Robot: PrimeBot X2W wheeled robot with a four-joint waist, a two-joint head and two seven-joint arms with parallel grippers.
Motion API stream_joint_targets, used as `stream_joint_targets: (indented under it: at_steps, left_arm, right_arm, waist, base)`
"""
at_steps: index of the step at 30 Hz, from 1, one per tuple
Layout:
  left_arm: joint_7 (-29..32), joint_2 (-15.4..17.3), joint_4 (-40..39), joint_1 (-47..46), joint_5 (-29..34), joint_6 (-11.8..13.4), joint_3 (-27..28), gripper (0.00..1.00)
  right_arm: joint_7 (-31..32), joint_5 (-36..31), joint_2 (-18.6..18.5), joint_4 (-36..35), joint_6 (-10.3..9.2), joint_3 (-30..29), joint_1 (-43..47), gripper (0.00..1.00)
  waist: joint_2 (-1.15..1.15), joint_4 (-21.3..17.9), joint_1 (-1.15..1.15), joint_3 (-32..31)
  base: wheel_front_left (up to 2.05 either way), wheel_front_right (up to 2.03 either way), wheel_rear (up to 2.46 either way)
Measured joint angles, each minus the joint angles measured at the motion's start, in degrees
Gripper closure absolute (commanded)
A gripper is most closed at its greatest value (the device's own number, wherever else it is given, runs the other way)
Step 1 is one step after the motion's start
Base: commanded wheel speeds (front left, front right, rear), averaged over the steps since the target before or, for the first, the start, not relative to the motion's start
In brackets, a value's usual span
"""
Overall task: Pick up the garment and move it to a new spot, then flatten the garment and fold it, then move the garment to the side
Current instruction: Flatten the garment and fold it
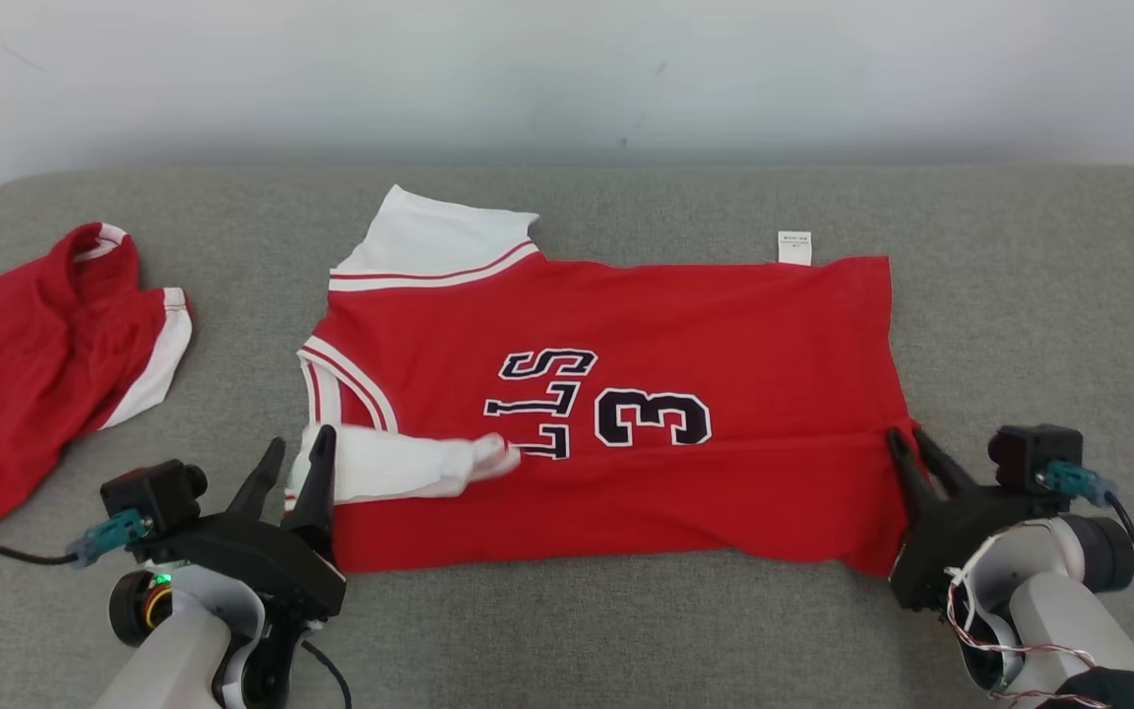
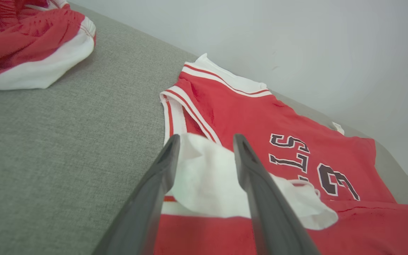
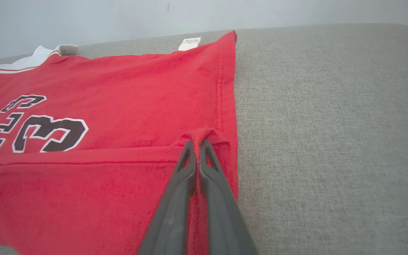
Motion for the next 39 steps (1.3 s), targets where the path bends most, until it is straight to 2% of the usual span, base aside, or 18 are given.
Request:
stream_joint_targets:
  at_steps: [3,9,15,24,30,38,39]
  left_arm:
    - [-1.94,-0.69,1.91,0.24,-0.02,-1.01,1.09,0.00]
    - [-3.21,-0.97,0.43,5.78,0.60,-1.27,2.49,0.00]
    - [-3.45,-0.91,-2.41,11.49,2.79,0.67,2.53,0.00]
    - [-3.63,-0.66,-2.49,13.45,9.69,3.10,0.16,0.00]
    - [-3.63,-0.76,-0.64,12.18,12.35,3.32,0.83,0.00]
    - [-3.63,-1.82,3.67,9.84,13.97,1.47,2.14,0.00]
    - [-3.63,-2.26,4.61,9.62,13.92,0.89,2.14,0.00]
  right_arm:
    - [-4.02,-0.32,-0.48,2.50,0.00,-0.02,0.24,0.00]
    - [-7.62,0.29,-1.92,2.36,0.00,-0.29,4.83,0.00]
    - [-7.03,0.29,-2.31,0.60,0.00,-1.16,9.65,0.00]
    - [-5.94,-0.38,-0.09,0.63,0.00,-1.44,10.22,0.00]
    - [-5.99,-0.86,1.18,2.44,0.00,-1.40,9.02,0.00]
    - [-6.16,-1.03,1.63,4.72,0.00,-0.92,7.08,0.00]
    - [-6.02,-1.03,1.74,4.99,0.00,-0.82,6.94,0.52]
  waist:
    - [0.00,0.42,0.00,-1.19]
    - [0.00,0.82,-0.01,-3.66]
    - [-0.01,1.42,-0.02,-4.33]
    - [0.00,1.67,-0.01,-2.60]
    - [-0.01,2.06,-0.02,-1.95]
    - [-0.01,1.54,-0.02,-1.35]
    - [-0.01,1.38,-0.02,-1.28]
  base:
    - [0.00,0.00,0.00]
    - [0.00,0.00,0.00]
    - [0.00,0.00,0.00]
    - [0.00,0.00,0.00]
    - [0.00,0.00,0.00]
    - [0.00,0.00,0.00]
    - [0.00,0.00,0.00]
